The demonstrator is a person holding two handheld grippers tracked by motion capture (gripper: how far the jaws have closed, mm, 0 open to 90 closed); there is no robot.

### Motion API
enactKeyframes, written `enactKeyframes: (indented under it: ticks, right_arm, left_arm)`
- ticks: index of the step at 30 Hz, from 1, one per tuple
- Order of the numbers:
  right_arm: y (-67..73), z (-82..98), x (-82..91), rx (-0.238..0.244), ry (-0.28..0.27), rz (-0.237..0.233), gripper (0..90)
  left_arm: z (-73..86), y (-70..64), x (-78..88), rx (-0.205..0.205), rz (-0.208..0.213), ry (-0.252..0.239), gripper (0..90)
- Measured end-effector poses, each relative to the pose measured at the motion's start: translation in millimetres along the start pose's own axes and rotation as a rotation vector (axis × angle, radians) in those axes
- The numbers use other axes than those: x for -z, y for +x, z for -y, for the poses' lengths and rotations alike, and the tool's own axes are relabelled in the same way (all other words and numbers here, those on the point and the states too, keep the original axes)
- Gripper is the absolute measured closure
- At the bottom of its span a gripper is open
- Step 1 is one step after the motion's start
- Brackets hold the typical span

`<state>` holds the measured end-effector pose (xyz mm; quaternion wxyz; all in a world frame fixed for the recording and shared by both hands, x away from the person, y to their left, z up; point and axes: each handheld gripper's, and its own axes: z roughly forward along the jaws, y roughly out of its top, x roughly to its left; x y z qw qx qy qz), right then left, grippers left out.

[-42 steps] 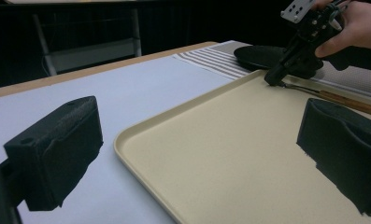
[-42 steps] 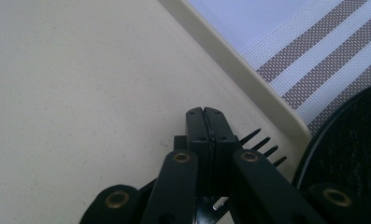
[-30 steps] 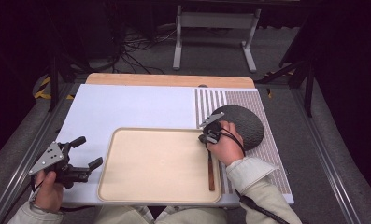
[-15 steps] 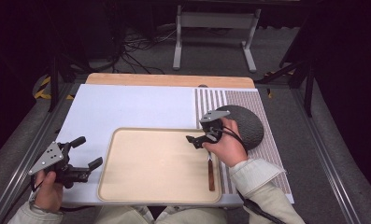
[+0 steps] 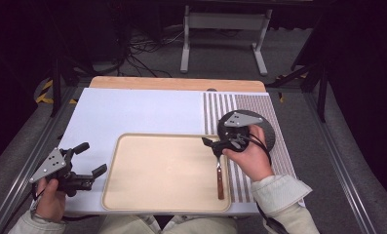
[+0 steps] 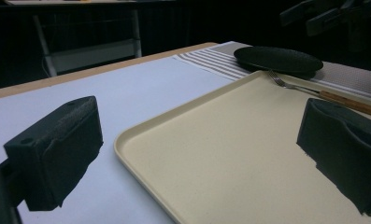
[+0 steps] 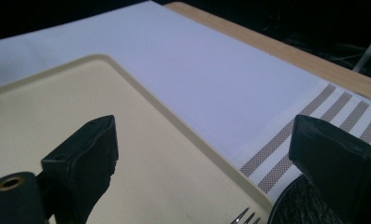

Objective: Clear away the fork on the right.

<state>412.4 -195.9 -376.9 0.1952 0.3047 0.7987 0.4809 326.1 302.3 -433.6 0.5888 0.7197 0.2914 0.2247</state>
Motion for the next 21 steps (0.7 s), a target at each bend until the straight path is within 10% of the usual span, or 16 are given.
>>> enactKeyframes:
  ticks: [13, 21]
  right_arm:
    - [-7.3, 50.8, 65.3, -0.067, -0.281, 0.05, 5.8]
    - [-9.1, 90.8, 89.0, -0.089, -0.352, 0.064, 4.6]
  left_arm:
    - [-0.3, -0.1, -0.1, 0.002, -0.003, -0.006, 0.7]
    - [-0.6, 0.3, 0.3, 0.004, 0.001, -0.019, 0.7]
